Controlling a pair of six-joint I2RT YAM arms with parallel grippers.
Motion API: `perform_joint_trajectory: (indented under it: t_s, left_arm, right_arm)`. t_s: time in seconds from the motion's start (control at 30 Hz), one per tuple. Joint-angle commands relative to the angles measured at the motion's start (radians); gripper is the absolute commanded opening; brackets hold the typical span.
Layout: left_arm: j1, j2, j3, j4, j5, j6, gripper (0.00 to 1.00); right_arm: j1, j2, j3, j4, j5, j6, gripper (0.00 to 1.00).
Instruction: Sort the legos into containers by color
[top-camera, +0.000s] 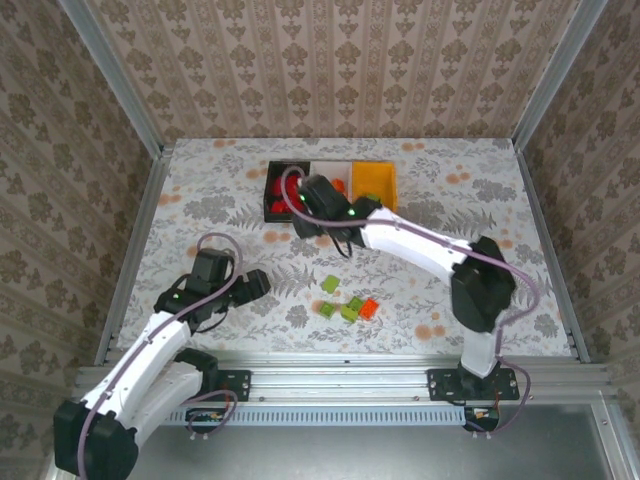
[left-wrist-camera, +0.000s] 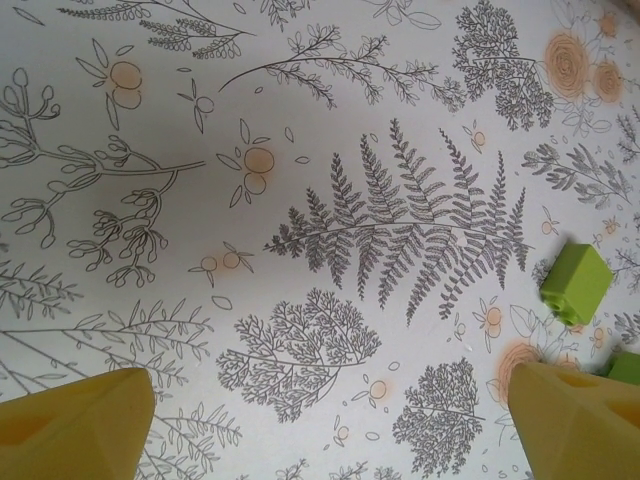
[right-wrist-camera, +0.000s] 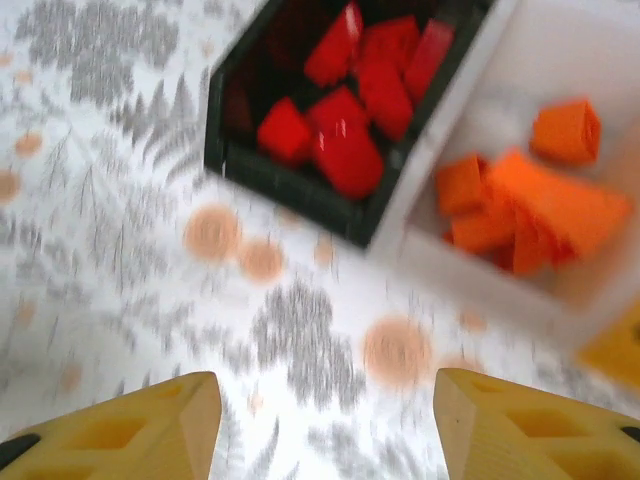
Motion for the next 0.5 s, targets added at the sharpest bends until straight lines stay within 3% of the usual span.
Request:
perform_joint_trajectory:
  t_s: [0.0, 0.1, 0.3, 0.47]
  left_arm:
    - [-0.004, 0.053, 0.004, 0.072, 0.016, -0.005, 0.93]
    - [-0.007, 0.115, 0.026, 0.117, 0.032, -0.011, 0.93]
    - [-0.033, 0.191, 0.068, 0.152, 0.025, -0.015, 0.93]
    - [-0.042, 0.206, 0.069, 0.158, 0.018, -0.021, 0.93]
  right_arm:
    - [0.027, -0.064, -0.171, 0.001, -0.04, 0.042, 0.65]
    - [0.052, -0.061, -0.242, -0.037, -0.064, 0.073, 0.7]
    - [0.081, -0.043, -0.313, -0.022, -0.126, 0.338, 0.72]
    - [0.09, -0.011, -0.33, -0.036, -0.111, 0.386, 0.73]
